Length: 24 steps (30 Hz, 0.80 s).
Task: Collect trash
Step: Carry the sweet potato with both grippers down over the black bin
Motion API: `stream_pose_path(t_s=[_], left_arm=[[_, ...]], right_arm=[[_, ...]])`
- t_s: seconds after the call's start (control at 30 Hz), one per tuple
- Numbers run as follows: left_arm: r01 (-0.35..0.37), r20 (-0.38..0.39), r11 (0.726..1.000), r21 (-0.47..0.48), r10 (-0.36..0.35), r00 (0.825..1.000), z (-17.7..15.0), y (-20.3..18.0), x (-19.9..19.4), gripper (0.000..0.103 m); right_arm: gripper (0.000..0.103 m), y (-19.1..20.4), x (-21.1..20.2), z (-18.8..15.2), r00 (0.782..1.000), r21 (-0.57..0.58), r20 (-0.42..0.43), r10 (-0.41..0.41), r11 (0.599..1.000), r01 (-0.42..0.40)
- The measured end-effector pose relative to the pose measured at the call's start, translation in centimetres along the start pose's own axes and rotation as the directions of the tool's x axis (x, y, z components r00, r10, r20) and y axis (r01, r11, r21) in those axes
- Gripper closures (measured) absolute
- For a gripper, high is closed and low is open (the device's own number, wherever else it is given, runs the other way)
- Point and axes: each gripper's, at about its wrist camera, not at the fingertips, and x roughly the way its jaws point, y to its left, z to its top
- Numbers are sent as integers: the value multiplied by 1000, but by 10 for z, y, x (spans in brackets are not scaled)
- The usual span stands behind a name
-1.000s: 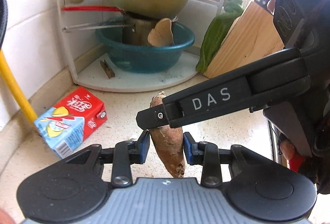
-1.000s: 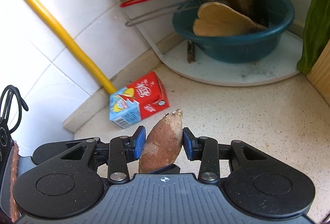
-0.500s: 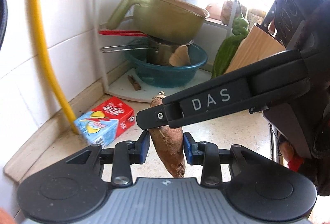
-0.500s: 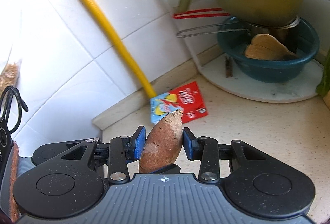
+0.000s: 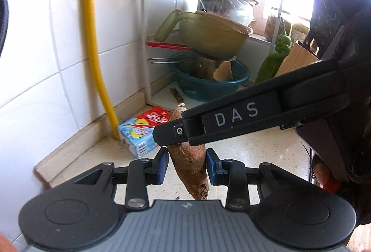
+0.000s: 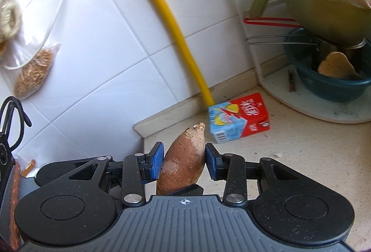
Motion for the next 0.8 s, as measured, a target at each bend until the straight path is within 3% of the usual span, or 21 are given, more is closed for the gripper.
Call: stream_pose_path(t_s=[0.33,0.8], left_arm=[[-116,13,991,-73,117,993,-29,24,-44,71],[-274,-89,941,-198,261,961,-98,80,-94,71]], right_arm=[[56,46,19,-10,994,-68,-45,103,992,-106],[56,126,84,-53,946,-99,-221,238,959,-265]])
